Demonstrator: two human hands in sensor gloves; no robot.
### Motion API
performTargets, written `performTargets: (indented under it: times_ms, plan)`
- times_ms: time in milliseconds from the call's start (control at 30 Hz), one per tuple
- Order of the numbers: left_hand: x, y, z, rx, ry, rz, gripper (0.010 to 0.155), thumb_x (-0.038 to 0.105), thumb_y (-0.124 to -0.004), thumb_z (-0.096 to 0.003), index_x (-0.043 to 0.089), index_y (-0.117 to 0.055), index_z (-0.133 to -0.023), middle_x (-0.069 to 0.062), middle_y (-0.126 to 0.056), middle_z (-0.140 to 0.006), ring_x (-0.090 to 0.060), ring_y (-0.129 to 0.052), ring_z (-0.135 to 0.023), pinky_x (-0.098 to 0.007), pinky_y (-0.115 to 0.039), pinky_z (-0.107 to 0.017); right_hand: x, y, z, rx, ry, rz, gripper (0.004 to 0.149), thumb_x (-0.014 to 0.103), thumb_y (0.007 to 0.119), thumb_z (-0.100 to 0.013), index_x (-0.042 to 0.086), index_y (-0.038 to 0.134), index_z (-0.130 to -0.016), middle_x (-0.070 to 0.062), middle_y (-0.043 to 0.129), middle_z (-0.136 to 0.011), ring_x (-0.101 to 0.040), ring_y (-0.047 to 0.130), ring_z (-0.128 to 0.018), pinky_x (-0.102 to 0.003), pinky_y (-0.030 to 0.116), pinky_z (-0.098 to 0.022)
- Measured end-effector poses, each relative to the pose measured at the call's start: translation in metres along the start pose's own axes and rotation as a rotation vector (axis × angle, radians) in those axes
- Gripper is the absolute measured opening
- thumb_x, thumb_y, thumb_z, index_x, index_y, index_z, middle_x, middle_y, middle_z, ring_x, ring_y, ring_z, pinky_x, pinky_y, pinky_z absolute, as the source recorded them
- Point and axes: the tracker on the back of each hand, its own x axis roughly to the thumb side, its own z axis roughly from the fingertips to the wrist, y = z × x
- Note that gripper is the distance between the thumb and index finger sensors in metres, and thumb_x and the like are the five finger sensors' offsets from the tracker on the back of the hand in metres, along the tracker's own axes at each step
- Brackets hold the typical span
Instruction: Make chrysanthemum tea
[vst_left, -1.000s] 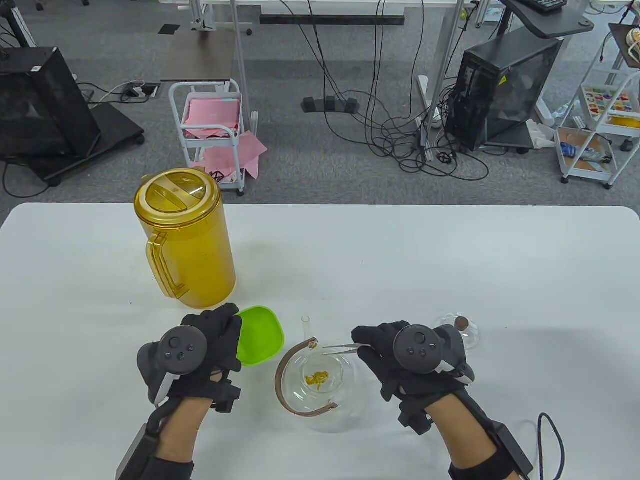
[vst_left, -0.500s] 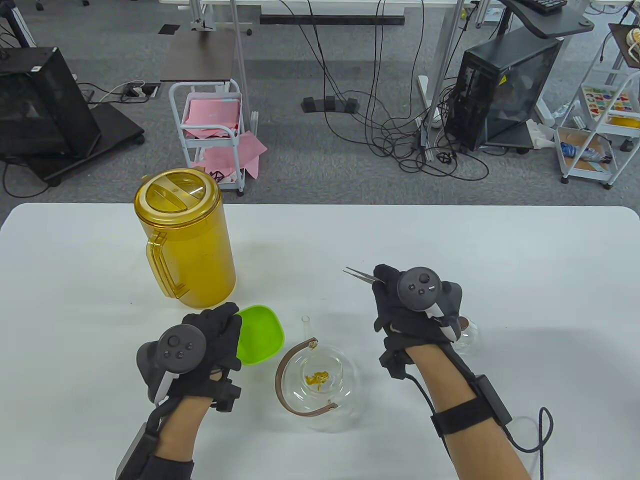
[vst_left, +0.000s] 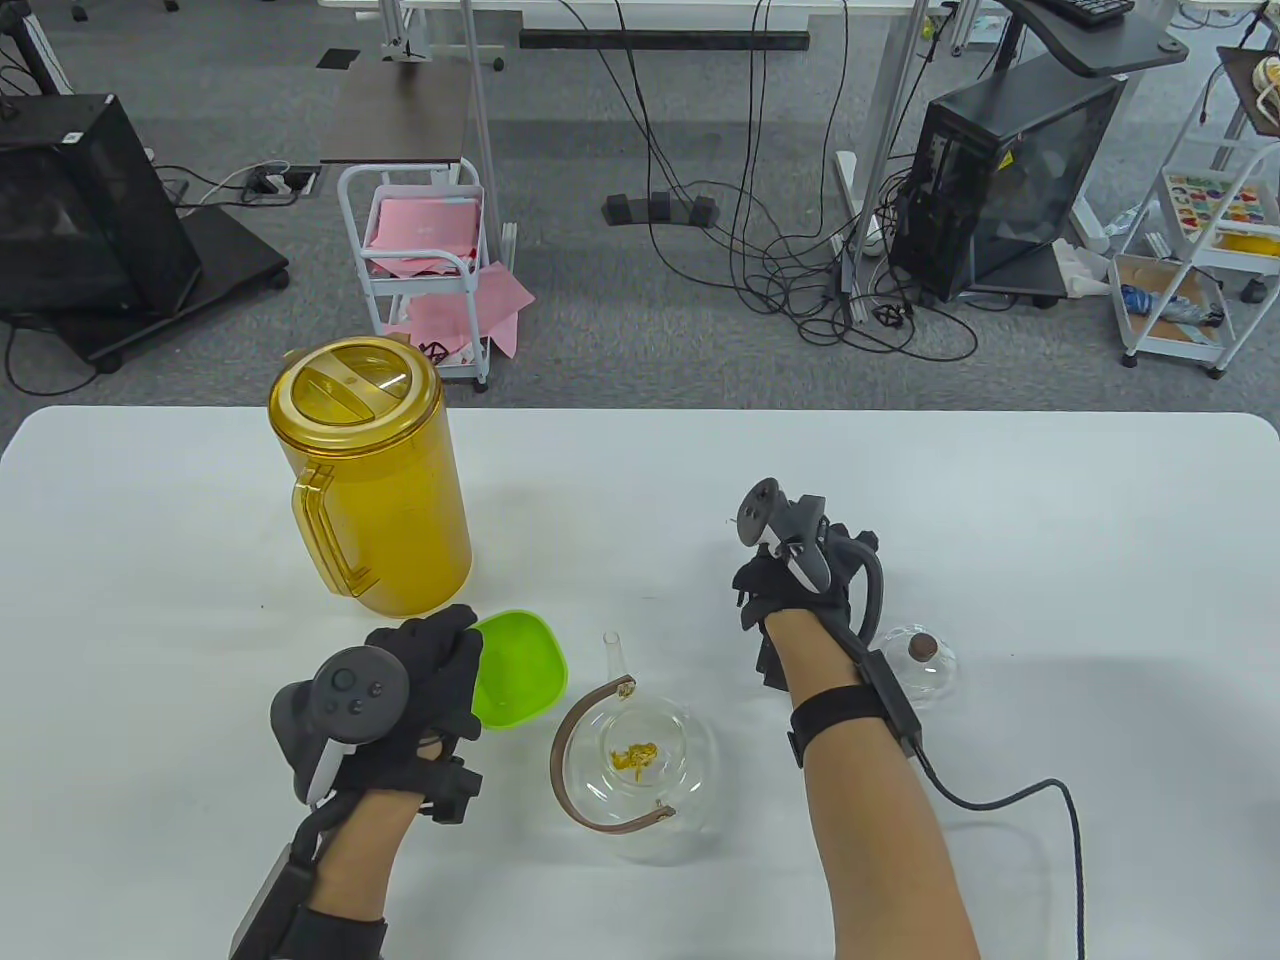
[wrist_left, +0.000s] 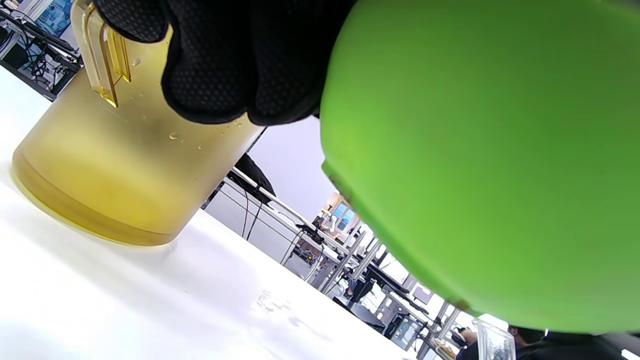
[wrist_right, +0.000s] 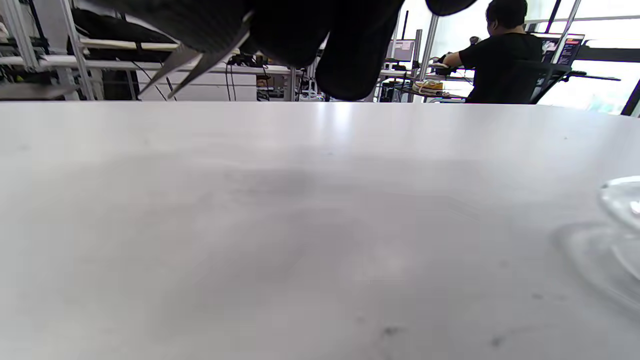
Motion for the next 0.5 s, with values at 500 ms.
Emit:
performTargets:
  times_ms: [500]
  plan:
    - [-0.004, 0.000, -0.002, -0.011, 0.000, -0.012, 0.044, 0.042, -0.079, -0.0572, 0.019, -0.085, -0.095, -0.006, -0.099, -0.068, -0.038, -0.090, -0.071, -0.069, -0.052, -0.072, -0.002, 0.018, 0.006, 0.013, -0.016, 0.133, 0.054, 0.045, 0.068, -0.060, 0.028, 0.058, -0.110, -0.001, 0.072, -0.101, -0.035, 0.073, -0.100, -0.071, 0.038, -0.074]
